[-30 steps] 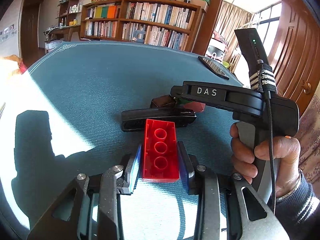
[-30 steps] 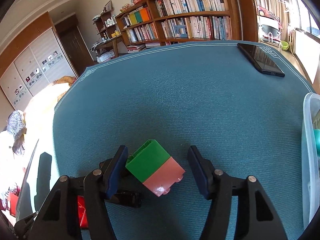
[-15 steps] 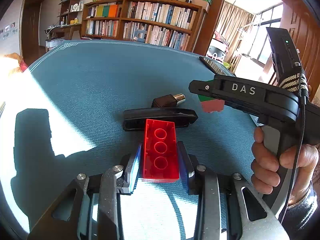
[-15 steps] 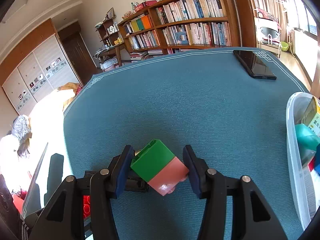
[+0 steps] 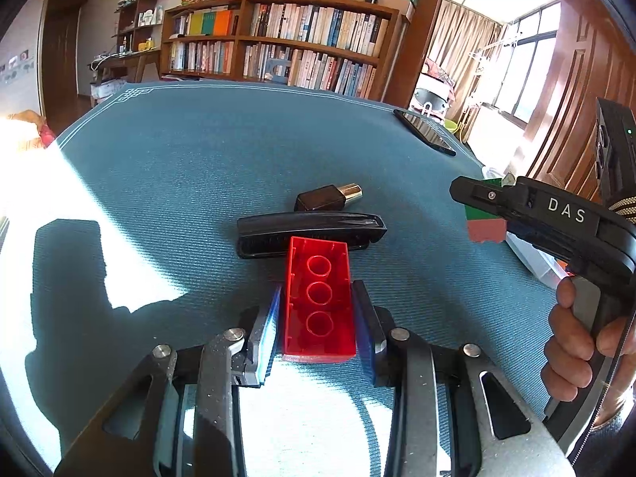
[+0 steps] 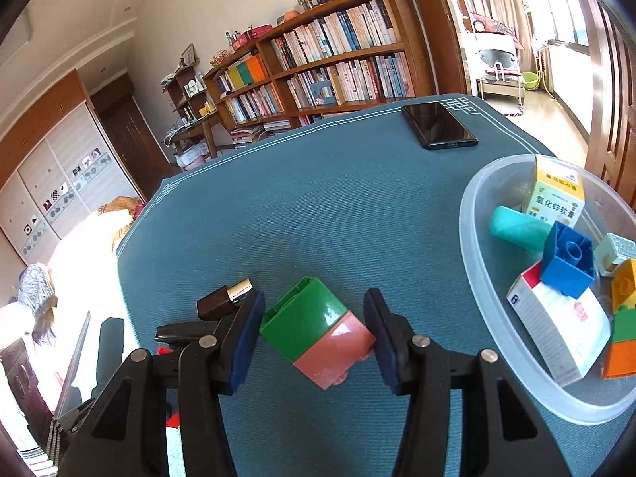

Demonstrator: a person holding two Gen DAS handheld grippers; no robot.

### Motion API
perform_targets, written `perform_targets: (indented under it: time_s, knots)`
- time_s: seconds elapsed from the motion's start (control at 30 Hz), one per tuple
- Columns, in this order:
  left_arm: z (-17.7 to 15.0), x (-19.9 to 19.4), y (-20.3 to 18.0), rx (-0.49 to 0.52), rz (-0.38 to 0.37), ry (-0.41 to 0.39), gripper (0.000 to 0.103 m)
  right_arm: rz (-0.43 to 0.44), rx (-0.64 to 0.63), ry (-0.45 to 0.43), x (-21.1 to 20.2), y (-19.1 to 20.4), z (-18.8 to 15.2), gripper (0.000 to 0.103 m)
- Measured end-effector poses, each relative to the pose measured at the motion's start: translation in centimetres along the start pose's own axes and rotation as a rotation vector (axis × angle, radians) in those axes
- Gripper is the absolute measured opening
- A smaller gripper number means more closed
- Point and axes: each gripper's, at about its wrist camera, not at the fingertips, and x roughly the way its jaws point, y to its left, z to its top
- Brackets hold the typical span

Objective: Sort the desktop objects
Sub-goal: 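Carry the red brick and green-pink block over the clear bowl with both grippers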

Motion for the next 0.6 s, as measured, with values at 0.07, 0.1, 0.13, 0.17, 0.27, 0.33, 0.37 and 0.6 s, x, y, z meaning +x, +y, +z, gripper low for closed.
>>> perform_targets:
  time_s: [0.07, 0.1, 0.13, 0.17, 0.27, 0.33, 0.37, 0.6]
  knots:
    - [0.0, 0.0, -0.3, 0.010, 0.010, 0.000, 0.037, -0.015, 0.002, -0.014, -0.6, -0.4, -0.1, 0.056]
    - [0.1, 0.0, -0.4, 0.016, 0.014, 0.000, 0.037, -0.022, 0.005, -0.022, -0.9, -0.6, -0.1, 0.056]
    - [0.1, 0.0, -0.6, 0.021, 0.016, 0.000, 0.037, -0.028, 0.007, -0.030, -1.1, -0.9, -0.1, 0.056]
    - [0.1, 0.0, -0.7, 0.026, 0.019, 0.000, 0.037, -0.035, 0.008, -0.038, -1.4, -1.1, -0.1, 0.056]
    - [0.3, 0.0, -1.2, 0.046, 0.031, -0.002, 0.037, -0.054, 0.012, -0.062, -2.1, -1.5, -0.1, 0.056]
    - [0.3, -0.1, -1.5, 0.058, 0.041, -0.004, 0.037, -0.065, 0.013, -0.077, -2.6, -1.9, 0.0, 0.056]
    - [0.4, -0.1, -1.6, 0.063, 0.044, -0.005, 0.037, -0.070, 0.013, -0.084, -2.8, -2.0, 0.0, 0.056]
    - [1.2, -0.1, -2.3, 0.086, 0.068, -0.008, 0.037, -0.089, 0.030, -0.117, -3.9, -3.7, 0.2, 0.056]
